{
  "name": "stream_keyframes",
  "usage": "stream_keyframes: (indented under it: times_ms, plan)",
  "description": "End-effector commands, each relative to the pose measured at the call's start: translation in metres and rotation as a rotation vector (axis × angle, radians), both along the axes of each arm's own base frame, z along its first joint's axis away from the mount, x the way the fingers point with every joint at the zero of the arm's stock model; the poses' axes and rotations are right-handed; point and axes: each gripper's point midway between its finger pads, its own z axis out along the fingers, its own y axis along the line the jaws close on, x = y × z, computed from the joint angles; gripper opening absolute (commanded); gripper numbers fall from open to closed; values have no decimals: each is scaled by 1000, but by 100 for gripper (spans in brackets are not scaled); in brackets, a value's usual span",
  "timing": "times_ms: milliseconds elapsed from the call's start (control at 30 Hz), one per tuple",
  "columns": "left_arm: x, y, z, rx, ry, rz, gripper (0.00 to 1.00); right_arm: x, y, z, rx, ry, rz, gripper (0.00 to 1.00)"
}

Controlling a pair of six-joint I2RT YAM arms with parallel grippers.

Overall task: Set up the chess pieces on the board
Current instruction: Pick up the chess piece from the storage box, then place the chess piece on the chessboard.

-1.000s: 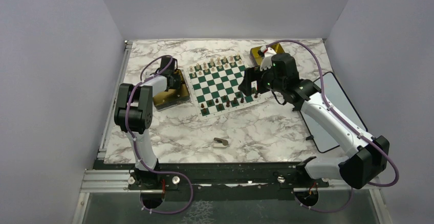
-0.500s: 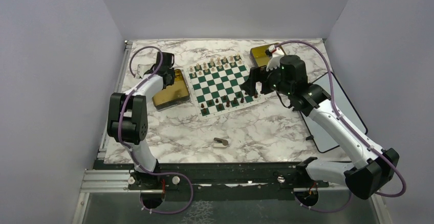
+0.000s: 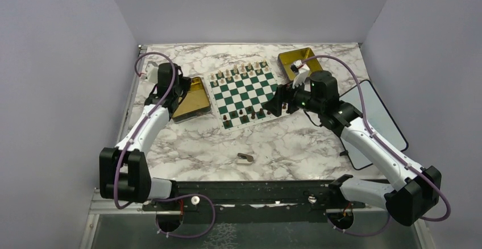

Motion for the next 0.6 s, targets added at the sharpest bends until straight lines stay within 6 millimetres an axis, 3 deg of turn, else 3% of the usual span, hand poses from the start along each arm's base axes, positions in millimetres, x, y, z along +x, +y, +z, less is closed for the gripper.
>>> stream_keyframes:
  times_ms: [0,233,433,567]
  plan:
    - [-13,-47,50,11,-210,-307,8,3,16,34,81,-142,101,88]
    - [-53,-109,95,-26,-396,-591,7,3,35,69,162,-300,225,72]
    - [-94,-175,123,-69,-491,-802,6,11,45,65,193,-361,254,63]
    - [-114,-206,131,-94,-528,-906,6,17,53,63,195,-352,259,59]
